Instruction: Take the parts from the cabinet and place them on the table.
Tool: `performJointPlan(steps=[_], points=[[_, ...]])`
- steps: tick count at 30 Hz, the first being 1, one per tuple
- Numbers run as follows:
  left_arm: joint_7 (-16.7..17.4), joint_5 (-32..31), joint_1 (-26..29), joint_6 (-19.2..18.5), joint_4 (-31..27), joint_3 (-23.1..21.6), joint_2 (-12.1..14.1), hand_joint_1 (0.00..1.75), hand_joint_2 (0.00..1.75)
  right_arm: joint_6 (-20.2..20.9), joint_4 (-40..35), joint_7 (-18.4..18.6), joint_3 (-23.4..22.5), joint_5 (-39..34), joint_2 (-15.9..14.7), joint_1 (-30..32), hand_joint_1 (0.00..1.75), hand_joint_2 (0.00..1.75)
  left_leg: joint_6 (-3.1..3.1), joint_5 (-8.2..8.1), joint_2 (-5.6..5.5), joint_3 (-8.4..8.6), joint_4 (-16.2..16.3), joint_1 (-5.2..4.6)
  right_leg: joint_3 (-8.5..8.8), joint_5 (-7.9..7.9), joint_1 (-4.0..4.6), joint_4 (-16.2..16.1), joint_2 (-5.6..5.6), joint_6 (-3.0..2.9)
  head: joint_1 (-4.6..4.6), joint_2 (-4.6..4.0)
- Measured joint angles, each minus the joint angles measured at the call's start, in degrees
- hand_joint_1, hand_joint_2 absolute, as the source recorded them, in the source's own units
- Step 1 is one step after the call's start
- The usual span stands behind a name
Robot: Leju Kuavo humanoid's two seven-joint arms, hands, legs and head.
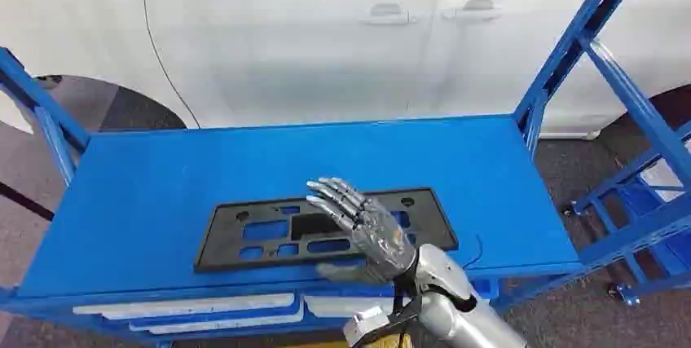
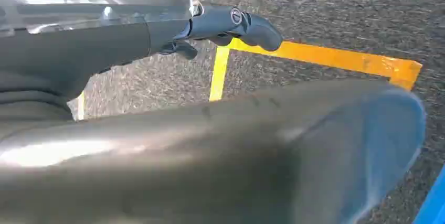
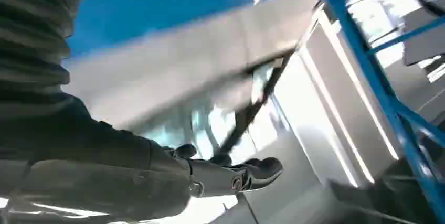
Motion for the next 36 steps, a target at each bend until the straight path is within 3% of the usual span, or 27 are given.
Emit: performJointPlan(steps=[2, 3, 4, 5, 7, 8, 12, 14, 15, 17, 18, 19, 20, 22, 23, 24, 27, 28, 29, 30, 32, 33, 34, 35, 36], points=[[0.0, 0.0, 0.0, -0.3, 0.0, -0.5, 0.0, 0.0, 0.0, -3.4, 0.0, 1.2, 0.9, 6.0, -1.3, 0.4, 0.0, 1.75, 0.1, -0.09, 0.0, -0.03, 0.0, -0.05, -4.84, -3.68, -0.19, 9.2, -0.02, 0.36, 0.0, 0.0], [0.0, 0.0, 0.1, -0.3, 0.0, -0.6, 0.0, 0.0, 0.0, -4.4, 0.0, 1.8, 1.4, 8.5, -1.7, 0.7, 0.0, 1.75, 0.09, -0.14, 0.0, -0.05, 0.1, -0.06, -6.45, -3.97, -0.26, 11.8, -0.04, 0.51, -0.02, 0.0], [0.0, 0.0, 0.1, -0.4, 0.0, -0.7, 0.0, 0.0, 0.0, -5.2, 0.1, 2.6, 1.9, 10.8, -1.9, 0.7, 0.0, 1.75, 0.04, -0.23, 0.0, -0.02, 0.2, -0.06, -6.5, -2.78, -0.34, 11.4, -0.05, 0.56, 0.0, 0.0], [0.0, 0.0, 0.1, -0.4, 0.0, -0.9, 0.0, 0.0, 0.0, -5.8, 0.1, 3.5, 2.3, 12.8, -2.1, 0.7, 0.0, 1.75, -0.04, -0.33, -0.01, 0.04, 0.3, -0.06, -5.27, -0.59, -0.42, 8.4, -0.06, 0.49, -0.02, 0.0], [0.1, 0.0, -0.1, -0.5, 0.0, -1.2, 0.0, 0.0, 0.0, -6.5, 0.2, 5.5, 3.1, 16.4, -2.2, 0.3, 0.0, 1.75, -0.38, -0.68, -0.07, 0.28, 0.7, -0.06, 0.07, 4.81, -0.52, -2.4, -0.21, 0.08, 0.0, 0.0], [0.2, 0.0, -0.2, -0.6, 0.0, -1.4, 0.0, 0.0, 0.0, -6.7, 0.3, 6.2, 3.6, 17.3, -2.3, 0.0, 0.0, 1.75, -0.64, -0.85, -0.08, 0.26, 0.8, -0.2, 1.51, 4.56, -0.38, -5.6, -0.32, -0.22, 0.0, 0.0], [0.3, 0.0, -0.4, -0.6, 0.0, -1.8, 0.0, 0.0, 0.0, -7.0, 0.7, 7.0, 4.4, 18.2, -2.4, -0.3, 0.0, 1.75, -1.91, -0.92, -0.09, 0.32, 0.7, -0.32, 1.37, 4.98, 0.05, -5.7, -0.12, -1.22, -0.02, 0.0], [0.3, 0.0, -0.4, -0.6, 0.0, -1.9, -0.1, 0.0, 0.0, -7.0, 0.7, 7.0, 4.9, 18.3, -2.4, -0.6, 0.0, 1.75, -2.59, -2.44, -0.06, -0.31, 2.5, -0.15, 1.72, 5.35, -0.42, -6.3, -0.3, -2.06, -0.02, 0.0], [0.3, 0.0, -0.5, -0.7, 0.0, -1.9, -0.1, 0.0, 0.0, -7.0, 0.7, 7.0, 5.0, 18.3, -2.4, -0.7, 0.0, 1.75, -2.83, -4.6, -0.06, -1.78, 5.9, -0.1, 1.68, 5.31, -0.43, -6.3, -0.32, -2.3, -0.02, 0.0], [0.4, 0.0, -0.4, -0.7, 0.0, -1.9, -0.1, 0.0, 0.0, -7.0, 0.8, 7.0, 5.3, 18.3, -2.4, -0.7, 0.0, 1.75, -3.29, -9.32, -0.05, -6.64, 16.3, 0.08, 1.6, 5.27, -0.3, -6.3, -0.36, -2.37, -0.02, 0.0], [0.4, 0.0, -0.3, -0.7, 0.0, -1.9, -0.1, 0.0, 0.0, -7.0, 1.0, 7.0, 5.4, 18.3, -2.4, -0.6, 0.0, 1.75, -3.4, -10.07, -0.05, -8.19, 19.5, 0.09, 1.58, 5.26, -0.28, -6.2, -0.35, -2.38, -0.02, 0.0], [0.4, 0.0, -0.3, -0.7, 0.0, -1.9, -0.1, 0.0, 0.0, -7.0, 1.1, 7.0, 5.5, 18.3, -2.4, -0.7, 0.0, 1.75, -3.42, -9.4, -0.05, -8.47, 19.8, 0.1, 1.64, 5.26, -0.28, -6.2, -0.33, -2.37, -0.02, 0.0], [0.4, 0.0, -0.3, -0.7, 0.0, -1.9, -0.1, 0.0, 0.0, -7.0, 1.1, 7.0, 5.6, 18.3, -2.4, -0.6, 0.0, 1.75, -3.35, -7.52, -0.05, -7.41, 17.3, 0.12, 1.72, 5.23, -0.28, -6.2, -0.29, -2.35, -0.02, 0.0], [0.4, 0.0, -0.4, -0.7, 0.0, -1.9, -0.1, 0.0, 0.0, -7.0, 1.2, 7.0, 5.8, 18.3, -2.4, -0.7, 0.0, 1.75, -3.04, -2.22, -0.04, -2.49, 7.1, 0.14, 2.01, 5.09, -0.29, -6.2, -0.21, -2.15, -0.02, 0.0], [0.4, 0.0, -0.4, -0.7, 0.0, -1.9, -0.1, 0.0, 0.0, -7.0, 1.2, 7.1, 5.8, 18.4, -2.4, -0.7, 0.0, 1.75, -2.66, -0.73, -0.05, 0.06, 1.5, 0.12, 2.11, 4.95, -0.26, -6.2, -0.2, -1.91, -0.02, 0.0], [0.4, 0.0, -0.5, -0.7, 0.0, -1.9, -0.1, 0.0, 0.0, -7.2, 1.3, 7.2, 5.8, 18.8, -2.4, -0.8, 0.0, 1.75, -2.29, -1.24, -0.1, 0.47, 0.8, -0.29, 1.93, 4.88, 0.14, -6.0, -0.13, -1.59, -0.02, 0.0], [0.6, 0.0, -0.5, -0.6, 0.0, -1.9, -0.1, 0.0, 0.0, -8.3, 1.8, 8.3, 6.3, 21.0, -2.4, -1.3, 0.0, 1.75, -1.33, -1.0, -0.16, 0.14, 1.0, -0.52, 1.81, 5.18, -0.17, -6.2, -0.13, -0.65, -0.02, 0.0], [0.6, 0.0, -0.6, -0.6, 0.0, -2.0, -0.1, 0.0, 0.0, -8.5, 2.0, 8.5, 6.4, 21.7, -2.4, -1.5, 0.0, 1.75, -0.81, -0.61, -0.13, 0.4, 0.4, -0.09, 1.82, 5.04, 0.15, -6.2, -0.12, -0.2, -0.02, 0.0], [0.6, 0.0, -0.7, -0.6, 0.0, -2.0, -0.1, 0.0, 0.0, -8.8, 2.3, 8.8, 6.5, 22.3, -2.4, -1.6, 0.0, 1.75, -0.49, -0.39, -0.09, 0.56, 0.0, 0.01, 1.45, 4.11, -0.11, -5.0, -0.15, 0.01, 0.0, 0.0], [0.6, 0.0, -0.7, -0.6, 0.0, -2.0, -0.1, 0.0, 0.0, -9.2, 2.6, 9.1, 6.6, 22.8, -2.4, -1.8, 0.0, 1.75, -0.23, -0.35, -0.03, 0.5, 0.0, 0.06, 0.14, 2.21, -0.13, -2.2, -0.18, 0.18, -0.02, 0.0], [0.7, 0.0, -0.9, -0.5, 0.0, -2.2, -0.1, 0.0, 0.0, -9.5, 3.7, 9.3, 6.9, 23.7, -2.4, -2.0, 0.0, 1.75, -0.05, -0.39, -0.02, 0.37, 0.0, 0.0, -4.41, -2.31, -0.32, 7.2, -0.19, 0.54, 0.0, 0.0], [0.7, 0.0, -0.8, -0.4, 0.0, -2.3, -0.1, 0.0, 0.0, -9.4, 4.3, 9.3, 7.3, 23.7, -2.4, -2.0, 0.0, 1.75, -0.04, -0.39, -0.02, 0.32, 0.1, -0.03, -6.58, -3.67, -0.36, 11.6, -0.19, 0.67, -0.02, 0.0], [0.8, 0.0, -0.7, -0.3, 0.0, -2.4, -0.1, 0.0, 0.0, -9.3, 4.6, 9.2, 7.6, 23.6, -2.4, -2.0, 0.0, 1.75, -0.05, -0.4, -0.02, 0.31, 0.2, -0.03, -7.22, -3.27, -0.44, 12.6, -0.2, 0.71, 0.0, 0.0], [0.8, 0.0, -0.7, -0.3, 0.0, -2.4, -0.1, 0.0, 0.0, -8.8, 4.8, 9.0, 7.8, 23.0, -2.6, -2.0, 0.0, 1.75, -0.08, -0.44, -0.06, 0.32, 0.3, -0.03, -6.49, -1.64, -0.53, 11.0, -0.21, 0.7, 0.0, 0.0], [0.8, 0.0, -0.7, -0.3, 0.0, -2.4, -0.1, 0.0, 0.0, -8.3, 5.0, 8.8, 8.0, 22.4, -2.8, -2.1, 0.0, 1.75, -0.17, -0.52, -0.12, 0.36, 0.4, -0.02, -4.55, 0.76, -0.58, 7.1, -0.24, 0.59, 0.0, 0.0]])
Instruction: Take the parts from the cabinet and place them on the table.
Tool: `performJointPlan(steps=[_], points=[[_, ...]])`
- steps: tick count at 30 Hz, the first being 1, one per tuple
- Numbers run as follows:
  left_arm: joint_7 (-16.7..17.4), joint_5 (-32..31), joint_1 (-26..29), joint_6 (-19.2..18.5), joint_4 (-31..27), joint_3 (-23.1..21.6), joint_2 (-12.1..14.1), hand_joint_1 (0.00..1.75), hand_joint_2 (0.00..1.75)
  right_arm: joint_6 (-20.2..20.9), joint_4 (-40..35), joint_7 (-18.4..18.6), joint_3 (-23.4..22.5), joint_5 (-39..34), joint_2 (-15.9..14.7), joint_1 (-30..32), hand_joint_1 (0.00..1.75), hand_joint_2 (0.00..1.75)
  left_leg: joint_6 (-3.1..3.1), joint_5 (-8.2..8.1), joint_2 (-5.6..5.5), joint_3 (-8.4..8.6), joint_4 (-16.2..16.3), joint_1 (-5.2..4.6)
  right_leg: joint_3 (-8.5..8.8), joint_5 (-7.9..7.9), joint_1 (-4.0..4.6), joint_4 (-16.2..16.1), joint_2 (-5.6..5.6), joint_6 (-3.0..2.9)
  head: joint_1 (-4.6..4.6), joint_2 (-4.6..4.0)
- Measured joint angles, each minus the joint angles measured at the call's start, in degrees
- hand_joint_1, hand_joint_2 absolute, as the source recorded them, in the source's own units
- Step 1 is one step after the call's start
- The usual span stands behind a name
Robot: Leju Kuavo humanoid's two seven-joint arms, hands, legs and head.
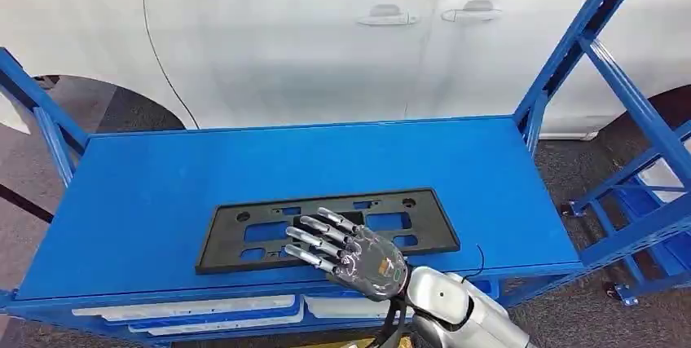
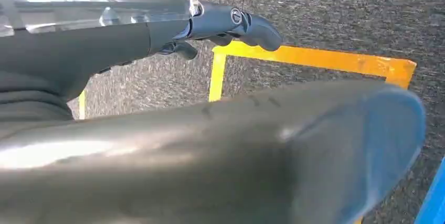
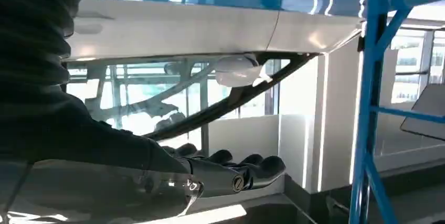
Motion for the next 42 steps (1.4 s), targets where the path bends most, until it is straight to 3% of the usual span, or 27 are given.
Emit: performJointPlan(steps=[2, 3, 6, 8, 9, 12, 13, 14, 17, 18, 22, 24, 25, 26, 27, 28, 29, 30, 32, 33, 37, 38, 39, 40, 42], points=[[0.0, 0.0, 0.0, 0.0, 0.0, 0.0, 0.0, 0.0, 0.0, 1.2, 0.3, -0.7, 0.3, -1.3, -0.2, -0.7, 0.0, 1.75, -0.37, -0.3, -0.04, 0.11, 0.4, 0.0, 5.37, 4.6, 0.01, -10.8, -0.11, -0.48, 0.0, 0.0], [-0.1, 0.0, -0.1, 0.0, 0.0, -0.1, 0.0, 0.0, 0.0, 2.3, 0.5, -1.2, 0.4, -2.2, -0.4, -1.3, 0.0, 1.75, -0.78, -0.56, -0.04, -0.16, 0.7, -0.48, 6.06, 3.88, 0.33, -12.6, -0.11, -0.76, 0.0, 0.0], [-0.2, 0.0, -0.1, -0.1, 0.0, -0.5, 0.0, 0.0, 0.0, 4.7, 0.9, -2.7, 1.3, -5.3, -1.0, -2.2, 0.0, 1.75, -1.58, -0.51, 0.01, -0.13, 0.5, -0.3, 5.78, 4.05, 0.58, -12.5, 0.02, -1.56, -0.02, 0.0], [-0.3, 0.0, -0.1, -0.1, 0.0, -0.7, 0.0, 0.0, 0.0, 4.7, 1.9, -3.6, 1.7, -6.2, -1.3, -3.0, 0.0, 1.75, -2.34, -1.15, 0.04, -0.32, 1.3, -0.12, 6.09, 4.52, 0.11, -13.2, -0.17, -2.43, -0.02, 0.0], [-0.5, 0.0, -0.1, -0.1, 0.0, -0.8, -0.1, 0.0, 0.0, 4.5, 2.5, -3.9, 1.9, -6.2, -1.3, -3.6, 0.0, 1.75, -2.64, -2.96, 0.03, -1.37, 3.7, -0.11, 6.1, 4.51, 0.08, -13.2, -0.16, -2.76, -0.02, 0.0], [-0.8, 0.0, 0.0, -0.3, 0.0, -0.9, -0.1, 0.0, 0.0, 3.7, 5.2, -4.0, 2.8, -6.2, -1.3, -4.1, 0.0, 1.75, -3.31, -9.3, 0.04, -7.88, 17.7, 0.11, 6.05, 4.43, 0.25, -13.2, -0.2, -2.96, -0.02, 0.0], [-0.9, 0.0, 0.2, -0.5, 0.0, -0.9, -0.1, 0.0, 0.0, 3.5, 6.0, -4.1, 3.1, -6.1, -1.3, -4.0, 0.0, 1.75, -3.38, -9.37, 0.04, -9.02, 19.7, 0.11, 6.06, 4.42, 0.26, -13.1, -0.19, -2.96, -0.02, 0.0], [-1.0, 0.0, 0.3, -0.6, 0.0, -0.9, -0.1, 0.0, 0.0, 3.4, 6.6, -4.1, 3.2, -6.1, -1.3, -4.1, 0.0, 1.75, -3.34, -8.05, 0.04, -8.71, 18.7, 0.11, 6.1, 4.4, 0.26, -13.1, -0.16, -2.97, -0.02, 0.0], [-1.3, 0.0, 0.1, -0.7, 0.0, -0.9, 0.0, 0.0, 0.0, 3.2, 7.8, -4.1, 3.5, -6.1, -1.3, -4.3, 0.0, 1.75, -2.62, -0.03, 0.04, -1.44, 3.3, 0.1, 6.66, 4.11, 0.27, -13.1, -0.02, -2.6, -0.02, 0.0], [-1.3, 0.0, 0.1, -0.7, 0.0, -0.9, 0.0, 0.0, 0.0, 3.1, 8.1, -4.1, 3.6, -6.1, -1.3, -4.4, 0.0, 1.75, -2.29, -0.62, -0.01, -0.19, 0.9, -0.17, 6.66, 4.0, 0.59, -13.1, -0.02, -2.39, -0.02, 0.0], [-1.3, 0.0, 0.2, -0.7, 0.0, -0.9, 0.0, 0.0, 0.0, 3.0, 9.0, -4.1, 4.0, -6.1, -1.3, -4.6, 0.0, 1.75, -0.92, -0.22, -0.11, -0.37, 0.5, -0.36, 6.53, 4.21, 0.51, -13.2, 0.03, -1.09, -0.02, 0.0], [-1.3, 0.0, 0.1, -0.7, 0.0, -0.9, 0.0, 0.0, 0.0, 2.9, 9.3, -4.1, 4.0, -6.1, -1.3, -4.8, 0.0, 1.75, -0.1, 0.23, 0.02, -0.02, -0.2, 0.09, 5.8, 2.47, 0.44, -11.3, -0.01, -0.49, 0.0, 0.0], [-1.3, 0.0, 0.1, -0.7, 0.0, -0.9, 0.0, 0.0, 0.0, 2.9, 9.4, -4.1, 4.0, -6.1, -1.3, -4.9, 0.0, 1.75, 0.06, 0.23, 0.06, -0.1, -0.2, 0.09, 3.94, 0.11, 0.39, -7.4, 0.01, -0.34, -0.02, 0.0], [-1.3, 0.0, 0.0, -0.7, 0.0, -0.9, 0.0, 0.0, 0.0, 2.9, 9.7, -4.1, 4.1, -6.1, -1.3, -4.8, 0.0, 1.75, 0.11, 0.2, 0.08, -0.18, -0.2, 0.05, 1.13, -2.56, 0.28, -1.6, 0.0, -0.12, -0.02, 0.0], [-1.3, 0.0, 0.0, -0.7, 0.0, -1.0, 0.0, 0.0, 0.0, 2.9, 9.9, -4.1, 4.2, -6.1, -1.3, -4.8, 0.0, 1.75, 0.12, 0.19, 0.09, -0.26, -0.1, 0.02, -1.33, -4.35, 0.22, 3.3, 0.0, 0.04, 0.0, 0.0], [-1.3, 0.0, 0.1, -0.7, 0.0, -1.0, 0.0, 0.0, 0.0, 2.9, 10.1, -4.1, 4.3, -6.1, -1.3, -4.7, 0.0, 1.75, 0.12, 0.19, 0.08, -0.3, 0.0, 0.02, -2.66, -4.75, 0.15, 5.9, -0.02, 0.09, -0.02, 0.0], [-1.3, 0.0, 0.2, -0.7, 0.0, -1.0, 0.0, 0.0, 0.0, 2.9, 10.2, -4.1, 4.4, -6.1, -1.3, -4.7, 0.0, 1.75, 0.13, 0.16, 0.07, -0.28, 0.0, 0.02, -2.82, -3.85, 0.03, 5.9, -0.02, 0.13, -0.02, 0.0], [-1.3, 0.0, 0.2, -0.7, 0.0, -1.0, 0.0, 0.0, 0.0, 2.9, 10.4, -4.1, 4.4, -6.1, -1.3, -4.7, 0.0, 1.75, 0.06, 0.08, 0.02, -0.22, 0.1, 0.03, -1.35, -1.48, -0.07, 2.7, -0.05, 0.13, 0.0, 0.0], [-1.3, 0.0, 0.1, -0.7, 0.0, -1.0, 0.0, 0.0, 0.0, 2.8, 10.5, -4.1, 4.4, -6.1, -1.3, -4.9, 0.0, 1.75, -0.26, -0.14, -0.12, -0.04, 0.4, 0.05, 4.24, 3.91, -0.14, -8.6, -0.1, -0.18, 0.0, 0.0], [-1.3, 0.0, 0.1, -0.7, 0.0, -1.0, 0.0, 0.0, 0.0, 2.8, 10.6, -4.1, 4.4, -6.1, -1.3, -5.0, 0.0, 1.75, -0.55, -0.32, -0.14, -0.15, 0.6, -0.05, 5.96, 3.97, -0.04, -12.4, -0.15, -0.55, 0.0, 0.0], [-1.3, 0.0, 0.1, -0.7, 0.0, -1.0, 0.0, 0.0, 0.0, 2.8, 10.9, -4.1, 4.4, -6.1, -1.3, -5.0, 0.0, 1.75, -1.93, -0.41, -0.11, -0.21, 0.6, -0.18, 5.68, 4.15, 0.52, -12.4, 0.12, -1.82, -0.02, 0.0], [-1.3, 0.0, 0.1, -0.7, 0.0, -1.0, 0.1, 0.0, 0.0, 2.7, 10.9, -4.1, 4.4, -6.1, -1.3, -5.1, 0.0, 1.75, -2.31, -0.76, -0.08, -0.37, 0.8, -0.12, 5.93, 4.54, 0.03, -13.1, 0.03, -2.41, -0.02, 0.0], [-1.3, 0.0, 0.1, -0.7, 0.0, -1.0, 0.0, 0.0, 0.0, 2.7, 10.9, -4.1, 4.4, -6.1, -1.3, -5.1, 0.0, 1.75, -2.54, -1.78, -0.07, -0.69, 2.0, -0.05, 6.12, 4.56, 0.02, -13.2, -0.1, -2.62, 0.0, 0.0], [-1.3, 0.0, 0.0, -0.7, 0.0, -1.0, -0.1, 0.0, 0.0, 2.7, 10.9, -4.1, 4.4, -6.1, -1.2, -5.2, 0.0, 1.75, -2.78, -3.92, -0.06, -2.13, 5.4, 0.03, 6.08, 4.56, -0.01, -13.2, -0.13, -2.86, -0.02, 0.0], [-1.3, 0.0, 0.1, -0.7, 0.0, -1.0, 0.0, 0.0, 0.0, 2.7, 11.0, -4.1, 4.5, -6.1, -1.2, -5.2, 0.0, 1.75, -3.21, -8.4, -0.04, -6.5, 14.8, 0.21, 5.99, 4.51, 0.15, -13.2, -0.15, -2.96, -0.02, 0.0]])
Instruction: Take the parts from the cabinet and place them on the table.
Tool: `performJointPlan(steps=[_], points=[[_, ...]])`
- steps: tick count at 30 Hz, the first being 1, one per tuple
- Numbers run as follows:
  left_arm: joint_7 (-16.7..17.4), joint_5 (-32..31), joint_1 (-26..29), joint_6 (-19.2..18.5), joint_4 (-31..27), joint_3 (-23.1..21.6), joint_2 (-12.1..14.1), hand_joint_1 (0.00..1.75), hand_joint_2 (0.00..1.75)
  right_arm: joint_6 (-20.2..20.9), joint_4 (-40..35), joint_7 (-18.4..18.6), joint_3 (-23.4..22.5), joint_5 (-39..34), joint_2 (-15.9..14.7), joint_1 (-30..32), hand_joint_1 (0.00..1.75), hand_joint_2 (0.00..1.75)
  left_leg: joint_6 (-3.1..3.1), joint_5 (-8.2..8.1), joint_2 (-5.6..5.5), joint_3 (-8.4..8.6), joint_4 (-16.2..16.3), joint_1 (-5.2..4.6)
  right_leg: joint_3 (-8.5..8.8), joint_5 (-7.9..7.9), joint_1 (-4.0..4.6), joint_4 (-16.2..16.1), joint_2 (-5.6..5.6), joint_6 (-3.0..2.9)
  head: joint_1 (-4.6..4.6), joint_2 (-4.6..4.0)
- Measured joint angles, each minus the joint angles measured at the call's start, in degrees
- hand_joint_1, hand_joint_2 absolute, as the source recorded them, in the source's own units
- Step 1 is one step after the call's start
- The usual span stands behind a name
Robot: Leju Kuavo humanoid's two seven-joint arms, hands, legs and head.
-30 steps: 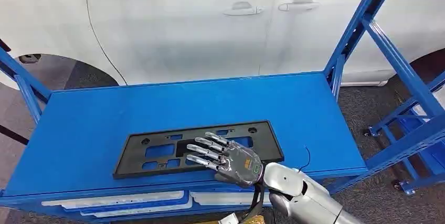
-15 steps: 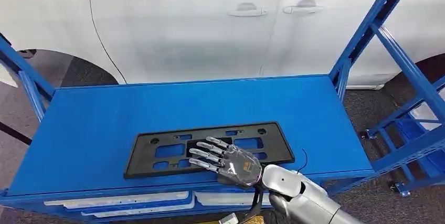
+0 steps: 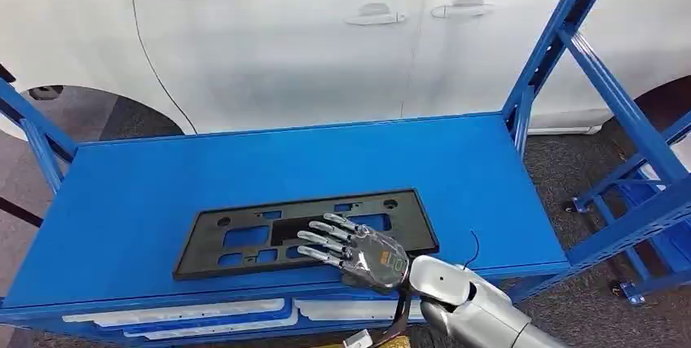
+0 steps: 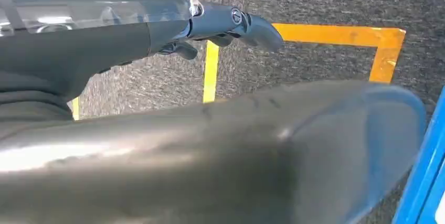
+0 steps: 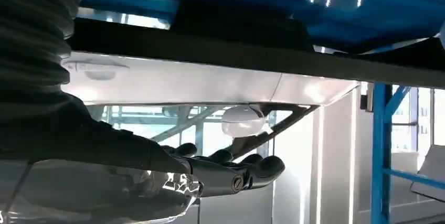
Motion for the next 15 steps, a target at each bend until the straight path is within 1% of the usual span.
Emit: performJointPlan(steps=[1, 2, 3, 4, 5, 6, 7, 10, 11, 12, 13, 14, 15], points=[[0.0, 0.0, 0.1, 0.0, 0.0, 0.0, 0.0, 0.0, 0.0, 0.0, 0.1, 0.0, 0.0, 0.0, 0.0, 0.0, 0.0, 1.75, -0.1, -1.13, 0.0, -1.81, 3.8, 0.0, -0.03, -0.01, 0.05, 0.0, 0.0, -0.02, 0.0, 0.0], [0.0, 0.0, 0.2, 0.0, 0.0, 0.0, 0.0, 0.0, 0.0, 0.0, 0.2, 0.0, 0.0, 0.0, 0.0, 0.1, 0.0, 1.75, -0.12, -0.57, 0.0, -2.28, 4.5, 0.0, 0.01, -0.02, 0.08, 0.0, 0.01, -0.02, 0.0, 0.0], [0.0, 0.0, 0.2, 0.0, 0.0, 0.0, 0.0, 0.0, 0.0, 0.0, 0.2, 0.0, 0.1, 0.0, 0.0, 0.1, 0.0, 1.75, 0.0, 1.15, 0.0, -1.35, 2.5, -0.01, 0.09, -0.03, 0.11, 0.0, 0.06, -0.02, 0.0, 0.0], [0.0, 0.0, 0.2, 0.0, 0.0, 0.0, 0.0, 0.0, 0.0, 0.0, 0.2, 0.0, 0.1, 0.0, 0.0, 0.1, 0.0, 1.75, 0.23, 3.92, 0.0, 0.94, -2.3, -0.01, 0.23, -0.08, 0.12, 0.0, 0.09, 0.04, 0.0, 0.0], [0.0, 0.0, 0.1, 0.0, 0.0, 0.0, 0.0, 0.0, 0.0, 0.0, 0.2, 0.0, 0.2, 0.0, 0.0, 0.0, 0.0, 1.75, 0.56, 6.78, 0.0, 3.89, -8.3, -0.03, 0.44, -0.16, 0.16, 0.0, 0.13, 0.14, 0.0, 0.0], [0.0, 0.0, 0.1, 0.0, 0.0, 0.0, 0.0, 0.0, 0.0, 0.0, 0.2, 0.0, 0.2, 0.0, 0.0, 0.0, 0.0, 1.75, 1.02, 8.36, 0.0, 6.18, -13.2, -0.1, 0.56, -0.25, 0.19, 0.0, 0.14, 0.28, 0.0, 0.0], [0.0, 0.0, 0.0, 0.0, 0.0, 0.0, 0.1, 0.0, 0.0, 0.0, 0.2, 0.0, 0.2, 0.0, 0.0, 0.0, 0.0, 1.75, 1.27, 7.54, 0.01, 6.76, -14.4, -0.49, 0.41, -0.33, 0.58, 0.2, 0.16, 0.61, 0.0, 0.0], [0.0, 0.0, 0.1, 0.0, 0.0, 0.0, 0.1, 0.0, 0.0, 0.0, 0.2, 0.0, 0.2, 0.0, 0.0, 0.0, 0.0, 1.75, 2.01, 7.74, -0.08, 6.51, -14.2, -0.72, 0.33, -0.11, 0.26, -0.1, 0.16, 1.54, 0.0, 0.0], [0.0, 0.0, 0.1, 0.0, 0.0, 0.0, 0.1, 0.0, 0.0, 0.0, 0.2, 0.0, 0.2, 0.0, 0.0, 0.0, 0.0, 1.75, 2.62, 8.16, -0.1, 6.72, -15.0, -0.27, 0.39, -0.22, 0.52, -0.1, 0.17, 2.07, 0.02, 0.0], [0.0, 0.0, 0.0, 0.0, 0.0, 0.0, 0.1, 0.0, 0.0, 0.0, 0.3, 0.0, 0.2, 0.0, 0.0, 0.0, 0.0, 1.75, 2.92, 8.44, 0.04, 6.95, -15.3, -0.12, 0.22, -0.98, 0.17, 0.8, 0.16, 2.31, 0.0, 0.0], [0.0, 0.0, 0.0, 0.0, 0.0, 0.0, 0.0, 0.0, 0.0, 0.0, 0.3, 0.0, 0.2, 0.0, 0.0, -0.1, 0.0, 1.75, 3.14, 8.47, 0.06, 6.93, -15.3, -0.12, -0.92, -2.63, 0.22, 3.0, 0.14, 2.5, 0.0, 0.0], [0.0, 0.0, 0.0, 0.0, 0.0, 0.0, 0.1, 0.0, 0.0, -0.2, 0.3, 0.2, 0.2, 0.1, 0.0, -0.1, 0.0, 1.75, 3.26, 8.46, 0.08, 6.84, -15.3, -0.12, -3.12, -5.17, 0.19, 7.7, 0.15, 2.68, 0.02, 0.0], [-0.1, 0.0, 0.0, 0.0, 0.0, -0.1, 0.1, 0.0, 0.0, -1.1, 0.5, 2.1, 0.2, 2.0, 0.2, -0.1, 0.0, 1.75, 3.27, 8.46, 0.05, 6.78, -15.3, -0.16, -5.42, -7.28, 0.07, 12.5, 0.14, 2.84, 0.02, 0.0]])
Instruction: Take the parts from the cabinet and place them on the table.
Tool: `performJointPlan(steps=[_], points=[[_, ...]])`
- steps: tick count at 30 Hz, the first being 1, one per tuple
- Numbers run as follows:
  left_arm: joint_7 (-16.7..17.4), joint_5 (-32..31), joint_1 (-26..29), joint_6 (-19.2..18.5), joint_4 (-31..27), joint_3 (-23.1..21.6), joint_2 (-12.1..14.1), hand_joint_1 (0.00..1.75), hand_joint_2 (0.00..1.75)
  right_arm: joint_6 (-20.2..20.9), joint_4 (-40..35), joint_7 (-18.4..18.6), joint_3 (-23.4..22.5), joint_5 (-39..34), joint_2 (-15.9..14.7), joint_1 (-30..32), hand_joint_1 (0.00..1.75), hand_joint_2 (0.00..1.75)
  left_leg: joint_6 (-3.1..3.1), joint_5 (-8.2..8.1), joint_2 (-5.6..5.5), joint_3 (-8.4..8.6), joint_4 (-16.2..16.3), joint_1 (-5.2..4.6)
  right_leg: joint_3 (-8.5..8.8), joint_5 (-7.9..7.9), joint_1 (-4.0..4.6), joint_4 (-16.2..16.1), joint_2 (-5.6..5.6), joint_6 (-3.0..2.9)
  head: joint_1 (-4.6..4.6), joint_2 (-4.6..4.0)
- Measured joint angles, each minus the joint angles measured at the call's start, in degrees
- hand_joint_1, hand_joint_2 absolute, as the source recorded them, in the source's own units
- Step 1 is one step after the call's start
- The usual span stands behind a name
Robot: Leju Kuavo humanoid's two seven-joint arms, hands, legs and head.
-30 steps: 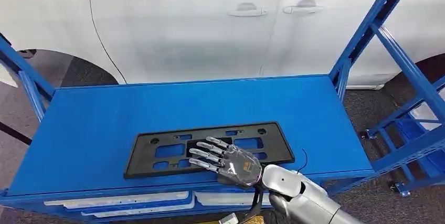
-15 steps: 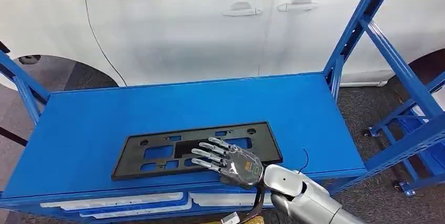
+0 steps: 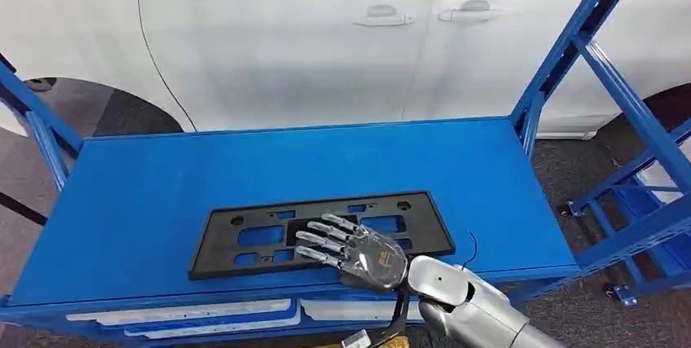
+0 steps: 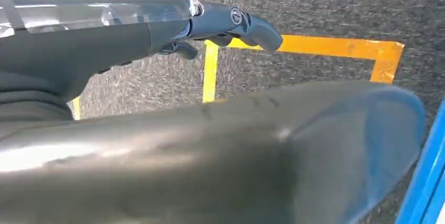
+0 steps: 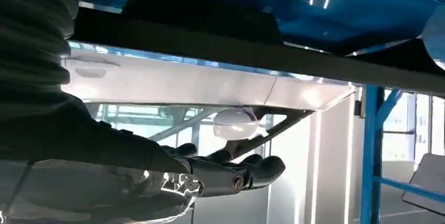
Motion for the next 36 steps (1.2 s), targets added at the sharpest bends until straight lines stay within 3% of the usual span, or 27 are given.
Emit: performJointPlan(steps=[1, 2, 3, 4, 5, 6, 7, 11, 13, 15, 17, 18, 19, 20, 22, 23, 26, 27, 28, 29, 30, 31, 32, 33, 34, 35, 36], points=[[-0.1, 0.0, 0.0, 0.0, 0.0, -0.3, 0.0, 0.0, 0.0, -2.3, 1.6, 2.9, 0.1, 3.3, 1.4, -0.5, 0.0, 1.75, -0.01, 0.0, 0.06, -0.07, 0.0, -0.02, -2.11, -1.39, -0.04, 4.2, 0.04, 0.09, 0.0, 0.0], [-0.1, 0.0, 0.0, 0.0, 0.0, -0.6, 0.0, 0.0, 0.0, -6.5, 7.5, 9.0, 0.4, 10.6, 4.9, -1.6, 0.0, 1.75, -0.04, 0.0, 0.18, -0.03, 0.0, -0.02, -3.34, -1.25, -0.07, 6.2, 0.0, 0.11, 0.0, 0.0], [-0.2, -0.1, -0.1, 0.1, 0.0, -1.0, 0.0, 0.0, 0.0, -8.0, 12.4, 18.1, 1.2, 17.7, 8.6, -2.6, 0.0, 1.75, -0.1, -0.04, 0.48, -0.01, 0.1, 0.01, -2.93, 0.29, -0.26, 4.8, -0.09, 0.1, -0.02, 0.0], [-0.2, -0.1, -0.3, 0.1, 0.0, -1.2, 0.0, 0.0, 0.0, -9.1, 14.8, 23.3, 2.0, 22.3, 11.2, -3.2, 0.0, 1.75, -0.26, -0.14, 0.6, 0.04, 0.2, 0.01, -1.1, 2.65, -0.42, 1.2, -0.15, 0.04, -0.02, 0.0], [-0.2, -0.1, -0.5, 0.1, 0.0, -1.2, -0.1, 0.0, 0.0, -9.7, 17.1, 26.1, 2.5, 25.1, 12.9, -3.8, 0.0, 1.75, -0.48, -0.3, 0.56, 0.09, 0.5, 0.07, 1.75, 5.39, -0.6, -4.4, -0.15, -0.01, 0.0, 0.0], [-0.2, -0.1, -0.7, 0.1, 0.0, -1.3, -0.1, 0.0, 0.0, -10.2, 19.2, 26.1, 3.0, 25.7, 14.7, -4.2, 0.0, 1.75, -0.8, -0.54, 0.38, 0.1, 0.9, 0.07, 4.53, 7.56, -0.74, -9.7, -0.14, -0.06, 0.0, 0.0], [-0.2, -0.1, -0.7, 0.0, 0.0, -1.4, -0.1, 0.0, 0.0, -10.3, 20.8, 26.1, 3.2, 25.8, 15.8, -4.7, 0.0, 1.75, -1.16, -0.74, 0.14, -0.17, 1.1, -0.2, 5.23, 6.32, -0.52, -11.1, -0.07, -0.46, 0.0, 0.0], [-0.2, -0.1, -0.6, 0.1, 0.0, -1.6, -0.1, 0.0, 0.0, -10.8, 24.8, 26.1, 3.9, 25.9, 19.0, -6.3, 0.0, 1.75, -2.31, -0.63, -0.05, -0.31, 1.1, -0.08, 4.85, 6.62, 0.0, -11.2, 0.03, -1.65, -0.02, 0.0], [-0.3, -0.1, -0.6, 0.1, 0.0, -1.7, -0.1, 0.0, 0.0, -10.9, 26.6, 26.1, 4.1, 25.9, 20.4, -7.0, 0.0, 1.75, -3.07, -1.22, 0.05, -0.29, 1.5, 0.25, 5.36, 7.15, -0.32, -12.1, -0.05, -2.62, -0.02, 0.0], [-0.3, -0.1, -0.6, 0.1, 0.0, -1.7, -0.1, 0.0, 0.0, -10.9, 27.9, 26.1, 4.2, 25.9, 21.3, -7.2, 0.0, 1.75, -3.47, -4.97, 0.04, -2.85, 7.4, 0.28, 5.37, 7.17, -0.29, -12.2, -0.06, -3.03, -0.02, 0.0], [-0.2, -0.1, -0.4, 0.1, 0.0, -1.8, 0.0, 0.0, 0.0, -10.9, 28.9, 26.1, 4.3, 26.0, 22.0, -7.2, 0.0, 1.75, -3.88, -9.13, 0.04, -7.41, 17.2, 0.3, 5.33, 7.14, -0.12, -12.2, -0.07, -3.13, -0.02, 0.0], [-0.2, -0.1, -0.3, 0.1, 0.0, -1.8, 0.0, 0.0, 0.0, -10.9, 29.3, 26.1, 4.5, 26.0, 22.1, -7.3, 0.0, 1.75, -3.93, -9.45, 0.04, -8.59, 19.7, 0.3, 5.39, 7.13, -0.1, -12.2, -0.07, -3.13, -0.02, 0.0], [-0.2, -0.1, -0.2, 0.1, 0.0, -1.8, -0.1, 0.0, 0.0, -10.9, 29.7, 26.2, 4.6, 26.0, 22.4, -7.3, 0.0, 1.75, -3.89, -8.38, 0.04, -8.41, 19.2, 0.3, 5.48, 7.12, -0.09, -12.1, -0.03, -3.12, -0.02, 0.0], [-0.2, -0.1, -0.2, 0.1, 0.0, -1.9, -0.1, 0.0, 0.0, -10.9, 30.0, 26.7, 4.6, 26.0, 22.5, -7.5, 0.0, 1.75, -3.79, -6.11, 0.04, -6.87, 15.7, 0.31, 5.57, 7.11, -0.1, -12.1, 0.02, -3.1, -0.02, 0.0], [-0.2, -0.1, -0.3, 0.1, 0.0, -2.2, 0.0, 0.0, 0.0, -10.9, 31.0, 28.6, 5.1, 26.0, 23.0, -8.2, 0.0, 1.75, -3.4, -0.76, 0.06, -1.27, 4.4, 0.36, 5.83, 7.01, -0.11, -12.1, 0.13, -2.94, -0.02, 0.0], [-0.2, -0.1, -0.3, 0.1, 0.0, -2.3, 0.0, 0.0, 0.0, -10.9, 31.7, 29.2, 5.4, 26.0, 23.1, -8.6, 0.0, 1.75, -3.08, -0.97, 0.05, 0.16, 1.2, 0.31, 5.83, 7.0, -0.01, -12.1, 0.14, -2.71, -0.02, 0.0], [-0.3, -0.1, -0.4, 0.0, 0.0, -2.5, 0.0, 0.0, 0.0, -10.9, 33.4, 30.1, 5.5, 26.0, 23.4, -9.6, 0.0, 1.75, -2.08, -0.82, -0.07, 0.03, 1.1, -0.18, 5.61, 7.15, 0.2, -12.1, 0.26, -1.7, -0.02, 0.0], [-0.3, -0.1, -0.3, -0.2, 0.0, -2.6, 0.0, 0.0, 0.0, -10.9, 34.5, 30.6, 5.5, 26.0, 23.6, -10.1, 1.75, 1.75, -1.68, -0.74, -0.09, 0.06, 1.0, -0.29, 5.76, 7.32, 0.11, -12.4, 0.27, -1.27, -0.02, 0.0], [-0.3, -0.1, -0.4, -0.2, 0.0, -2.7, 0.0, 0.0, 0.0, -10.9, 35.2, 31.2, 5.5, 25.9, 23.8, -10.5, 1.75, 1.75, -1.02, -0.26, 0.03, 0.26, 0.4, 0.32, 5.72, 7.03, 0.26, -12.1, 0.26, -0.81, -0.02, 0.0], [-0.3, -0.1, -0.4, -0.2, 0.0, -2.7, 0.0, 0.0, 0.0, -10.9, 35.5, 31.3, 5.5, 25.9, 23.8, -10.6, 1.75, 1.75, -0.88, -0.13, 0.14, 0.29, 0.3, 0.33, 5.69, 6.7, 0.07, -11.7, 0.24, -0.71, -0.02, 0.0], [-0.2, -0.1, -0.6, -0.3, 0.0, -2.8, 0.0, 0.0, 0.0, -10.9, 36.6, 31.8, 5.8, 25.5, 23.8, -10.9, 1.75, 1.75, -0.5, -0.03, 0.1, 0.12, 0.3, 0.28, 3.76, 3.76, 0.09, -7.6, 0.19, -0.4, -0.02, 0.0], [-0.2, -0.1, -0.6, -0.3, 0.0, -2.8, 0.0, 0.0, 0.0, -10.9, 37.0, 31.9, 6.0, 25.3, 23.8, -11.0, 1.75, 1.75, -0.4, 0.01, 0.12, 0.04, 0.3, 0.25, 2.06, 1.84, 0.05, -4.0, 0.19, -0.33, -0.02, 0.0], [-0.1, -0.1, -0.6, -0.3, 0.0, -2.9, 0.0, 0.0, 0.0, -10.9, 37.7, 32.0, 6.3, 25.3, 23.8, -11.0, 1.75, 1.75, -0.32, 0.05, 0.18, -0.1, 0.3, 0.17, -0.73, -0.74, 0.03, 1.8, 0.19, -0.24, -0.02, 0.0], [0.0, -0.1, -0.5, -0.3, 0.0, -3.1, 0.0, 0.0, 0.0, -10.9, 38.4, 32.0, 6.4, 25.3, 23.8, -11.0, 1.75, 1.75, -0.32, 0.06, 0.22, -0.2, 0.4, 0.12, -2.37, -1.64, 0.02, 5.1, 0.18, -0.16, -0.02, 0.0], [0.0, -0.1, -0.5, -0.3, 0.0, -3.2, 0.0, 0.0, 0.0, -10.9, 38.9, 32.0, 6.4, 25.4, 23.8, -11.0, 1.75, 1.75, -0.32, 0.06, 0.22, -0.2, 0.5, 0.08, -2.67, -1.01, -0.02, 5.8, 0.17, -0.17, -0.02, 0.0], [0.0, -0.1, -0.5, -0.3, 0.0, -3.2, 0.0, 0.0, 0.0, -10.9, 39.3, 31.9, 6.4, 25.6, 23.8, -11.0, 1.75, 1.75, -0.34, 0.04, 0.2, -0.17, 0.5, 0.07, -1.58, 0.76, -0.06, 3.7, 0.16, -0.27, 0.0, 0.0], [0.0, -0.1, -0.5, -0.3, 0.0, -3.2, 0.0, 0.0, 0.0, -10.9, 39.7, 31.8, 6.4, 25.8, 23.8, -11.0, 1.75, 1.75, -0.39, 0.0, 0.13, -0.13, 0.6, 0.06, 0.63, 3.25, -0.07, -0.7, 0.16, -0.49, -0.02, 0.0]])
